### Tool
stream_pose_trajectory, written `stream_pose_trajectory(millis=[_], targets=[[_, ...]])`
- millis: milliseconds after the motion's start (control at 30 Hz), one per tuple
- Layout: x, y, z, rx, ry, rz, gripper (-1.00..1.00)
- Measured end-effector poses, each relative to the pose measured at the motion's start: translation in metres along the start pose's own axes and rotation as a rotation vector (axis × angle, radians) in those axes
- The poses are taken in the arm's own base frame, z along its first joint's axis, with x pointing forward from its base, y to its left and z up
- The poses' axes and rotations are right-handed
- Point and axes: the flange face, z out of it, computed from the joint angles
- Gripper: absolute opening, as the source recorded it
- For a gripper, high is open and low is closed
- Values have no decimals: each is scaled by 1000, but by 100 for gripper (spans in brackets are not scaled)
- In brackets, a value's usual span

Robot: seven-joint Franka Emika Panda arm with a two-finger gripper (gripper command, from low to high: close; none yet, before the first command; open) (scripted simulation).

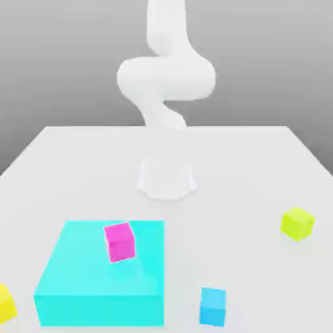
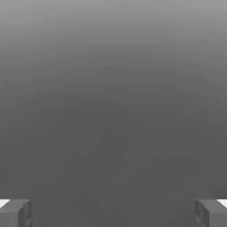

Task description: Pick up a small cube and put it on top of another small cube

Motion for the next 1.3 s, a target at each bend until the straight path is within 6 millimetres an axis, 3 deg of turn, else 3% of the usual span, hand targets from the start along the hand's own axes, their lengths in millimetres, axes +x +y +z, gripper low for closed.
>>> stream_pose_trajectory(millis=[167,333,533,667,833,1000,1133,1167,1300], targets=[[31,28,87,-131,-41,110,0],[55,74,168,-253,-82,223,0],[71,150,259,-394,-133,366,0],[77,220,310,-490,-162,481,0],[61,297,370,-594,-215,594,0],[34,383,418,-692,-263,716,0],[8,420,461,-706,-270,734,0],[3,424,467,-707,-270,735,-100],[3,424,467,-707,-270,735,-100]])
